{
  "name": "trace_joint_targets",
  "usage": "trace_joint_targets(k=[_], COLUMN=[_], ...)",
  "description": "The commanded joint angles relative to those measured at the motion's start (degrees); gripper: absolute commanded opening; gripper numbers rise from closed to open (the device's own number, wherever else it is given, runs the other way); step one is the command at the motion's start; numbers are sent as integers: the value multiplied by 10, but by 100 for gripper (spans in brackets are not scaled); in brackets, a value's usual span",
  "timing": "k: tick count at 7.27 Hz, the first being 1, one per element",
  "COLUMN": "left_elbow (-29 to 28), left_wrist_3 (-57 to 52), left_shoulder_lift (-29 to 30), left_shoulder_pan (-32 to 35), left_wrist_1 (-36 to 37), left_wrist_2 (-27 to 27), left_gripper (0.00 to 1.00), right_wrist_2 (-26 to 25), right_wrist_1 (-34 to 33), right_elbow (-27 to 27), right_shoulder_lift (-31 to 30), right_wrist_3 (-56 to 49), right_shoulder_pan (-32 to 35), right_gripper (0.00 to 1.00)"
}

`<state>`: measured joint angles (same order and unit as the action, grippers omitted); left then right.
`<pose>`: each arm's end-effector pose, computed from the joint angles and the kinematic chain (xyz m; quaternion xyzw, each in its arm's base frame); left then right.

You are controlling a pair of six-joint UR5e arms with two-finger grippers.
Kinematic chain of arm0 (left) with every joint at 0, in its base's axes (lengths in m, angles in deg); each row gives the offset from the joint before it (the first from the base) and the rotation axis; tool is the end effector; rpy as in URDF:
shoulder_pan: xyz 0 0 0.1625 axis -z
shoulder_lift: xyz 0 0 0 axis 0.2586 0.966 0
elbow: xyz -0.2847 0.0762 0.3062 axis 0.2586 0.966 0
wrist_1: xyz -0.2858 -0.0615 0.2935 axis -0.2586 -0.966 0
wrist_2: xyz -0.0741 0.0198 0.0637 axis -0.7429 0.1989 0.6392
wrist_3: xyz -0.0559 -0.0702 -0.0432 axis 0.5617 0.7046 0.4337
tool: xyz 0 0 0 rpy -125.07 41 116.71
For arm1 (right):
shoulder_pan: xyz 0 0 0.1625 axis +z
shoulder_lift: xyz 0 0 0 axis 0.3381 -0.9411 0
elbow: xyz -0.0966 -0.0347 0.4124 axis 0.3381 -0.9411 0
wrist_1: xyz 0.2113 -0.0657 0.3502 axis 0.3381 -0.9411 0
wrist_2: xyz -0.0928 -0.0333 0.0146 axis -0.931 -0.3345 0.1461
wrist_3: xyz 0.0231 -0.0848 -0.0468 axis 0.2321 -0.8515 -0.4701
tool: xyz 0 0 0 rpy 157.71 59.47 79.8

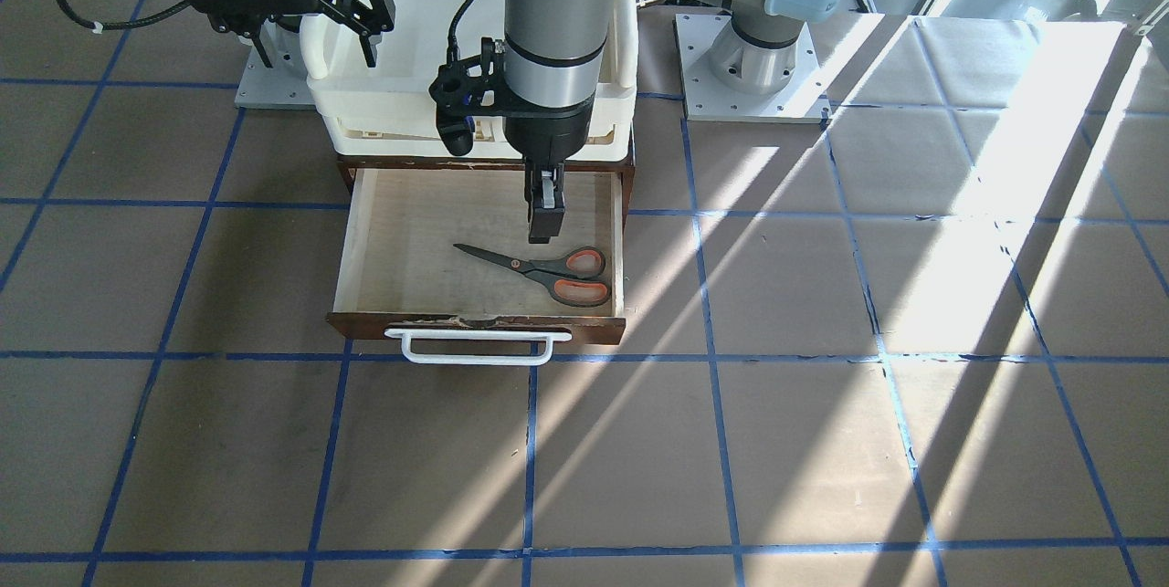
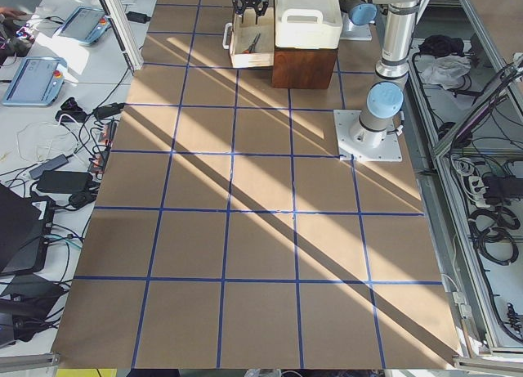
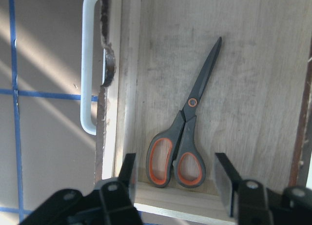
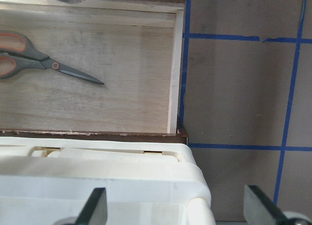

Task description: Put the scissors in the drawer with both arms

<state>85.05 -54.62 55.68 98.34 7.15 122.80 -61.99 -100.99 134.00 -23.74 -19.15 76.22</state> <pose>-0.3563 -0.4829 0.4288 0.6412 0.7650 -0.0597 0.0039 0.1752 -0.3997 0.5247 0.0262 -0.9996 -0.0073 0.0037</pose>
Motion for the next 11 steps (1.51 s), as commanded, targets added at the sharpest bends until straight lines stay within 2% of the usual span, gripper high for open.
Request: trace_joint_targets(k=[1,3,5,7,9,11], left_elbow=[-4,-4,-4,-2,0,9], left_wrist_3=[186,350,440,480,482,482], left_shoulder_lift=[-34,-58,-72,-85,-89,-93], left_shoulder_pan=[-31,-86,-152,-199,-252,-260], left_wrist_1=[-6,-40,-75,-81,-111,-113], left_wrist_2=[-1,-8,-19,-9,13,23], left_gripper=[81,100,100,100,100,100], right_wrist_2=[0,0,0,0,3,-2], right_wrist_1=[0,1,1,0,0,-6], right_elbow=[0,0,0,0,0,0], right_shoulder_lift=[0,0,0,0,1,3], right_wrist_3=[0,0,1,0,1,1], right_shoulder_pan=[0,0,0,0,0,0], right_gripper=[100,100,100,100,100,100])
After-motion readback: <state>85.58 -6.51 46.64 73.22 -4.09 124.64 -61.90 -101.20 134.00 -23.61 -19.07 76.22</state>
